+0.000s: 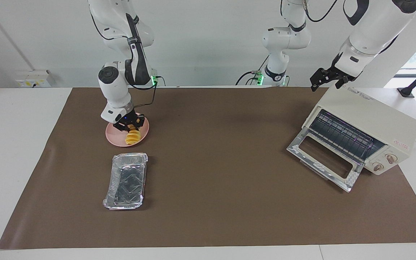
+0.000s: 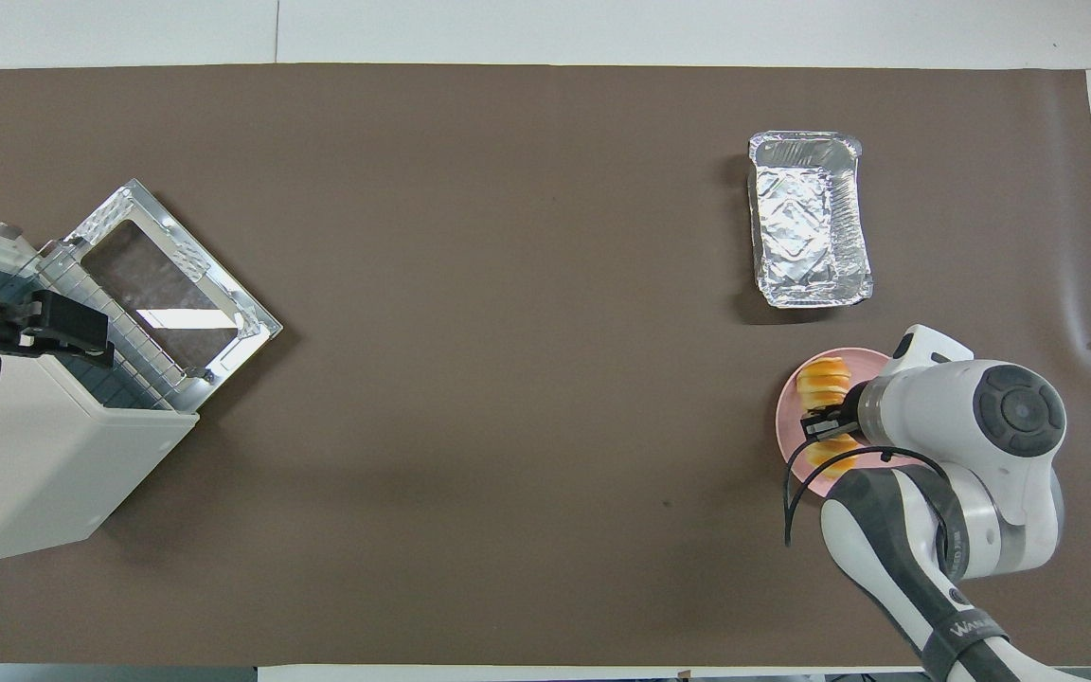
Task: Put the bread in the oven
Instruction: 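Grasp the orange bread slices on the pink plate with the right gripper, then lift the bread and carry it to the foil tray with the right gripper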
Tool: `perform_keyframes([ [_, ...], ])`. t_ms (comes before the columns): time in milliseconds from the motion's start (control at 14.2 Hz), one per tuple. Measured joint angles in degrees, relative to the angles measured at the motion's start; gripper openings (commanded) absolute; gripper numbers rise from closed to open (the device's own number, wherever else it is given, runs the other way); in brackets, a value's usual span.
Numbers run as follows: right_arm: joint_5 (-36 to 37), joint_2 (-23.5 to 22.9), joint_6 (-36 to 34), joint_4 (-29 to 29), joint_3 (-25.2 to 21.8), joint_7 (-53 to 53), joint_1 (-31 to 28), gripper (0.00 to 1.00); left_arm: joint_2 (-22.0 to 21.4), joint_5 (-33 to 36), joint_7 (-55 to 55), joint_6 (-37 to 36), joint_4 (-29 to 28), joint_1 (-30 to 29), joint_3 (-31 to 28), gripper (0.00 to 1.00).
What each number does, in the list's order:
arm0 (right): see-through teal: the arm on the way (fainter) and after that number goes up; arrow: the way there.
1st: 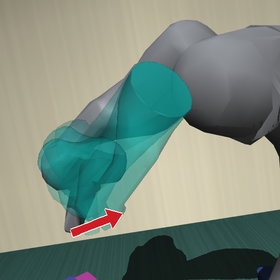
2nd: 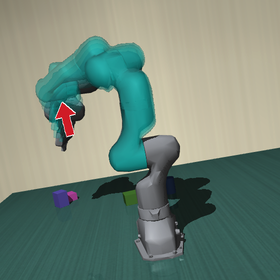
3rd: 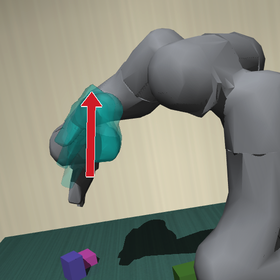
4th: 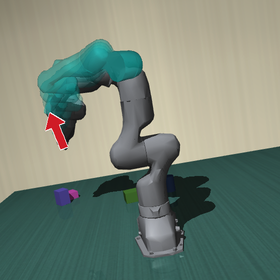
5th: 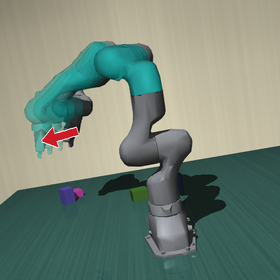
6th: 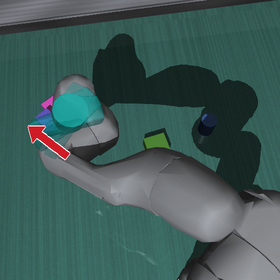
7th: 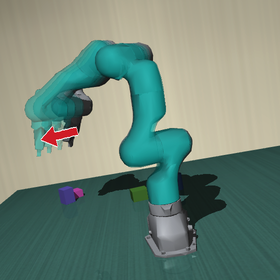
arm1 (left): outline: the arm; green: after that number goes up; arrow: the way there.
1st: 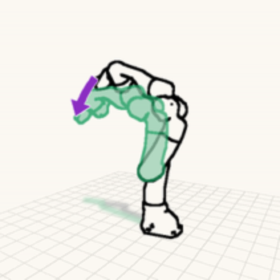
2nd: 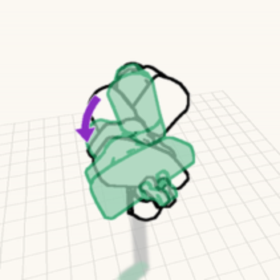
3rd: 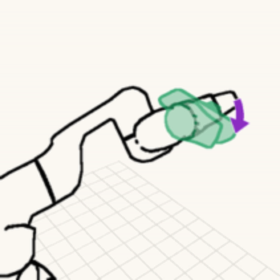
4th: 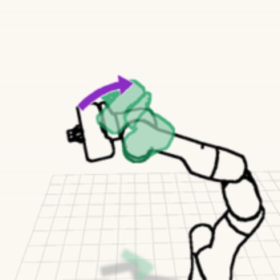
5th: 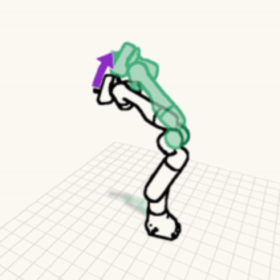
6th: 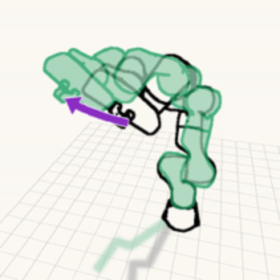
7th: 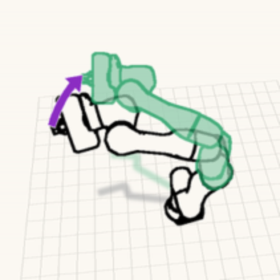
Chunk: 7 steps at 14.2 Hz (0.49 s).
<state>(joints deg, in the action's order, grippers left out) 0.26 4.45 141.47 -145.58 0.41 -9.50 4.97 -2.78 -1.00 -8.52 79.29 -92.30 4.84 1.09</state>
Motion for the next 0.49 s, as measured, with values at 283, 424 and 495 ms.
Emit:
perform_keyframes([
  [283,0.0,0.0,-0.9,0.7,0.0,0.0,0.0,0.00,0.0,0.0,0.0,0.0,0.0,0.0,0.0,1.00],
  [424,0.0,0.0,-4.6,3.0,0.0,0.0,0.0,0.00,0.0,0.0,0.0,0.0,0.0,0.0,0.0,1.00],
  [495,0.0,0.0,-7.2,5.0,0.0,0.0,-0.1,0.00,0.0,0.0,0.0,0.0,0.0,0.0,0.0,1.00],
])
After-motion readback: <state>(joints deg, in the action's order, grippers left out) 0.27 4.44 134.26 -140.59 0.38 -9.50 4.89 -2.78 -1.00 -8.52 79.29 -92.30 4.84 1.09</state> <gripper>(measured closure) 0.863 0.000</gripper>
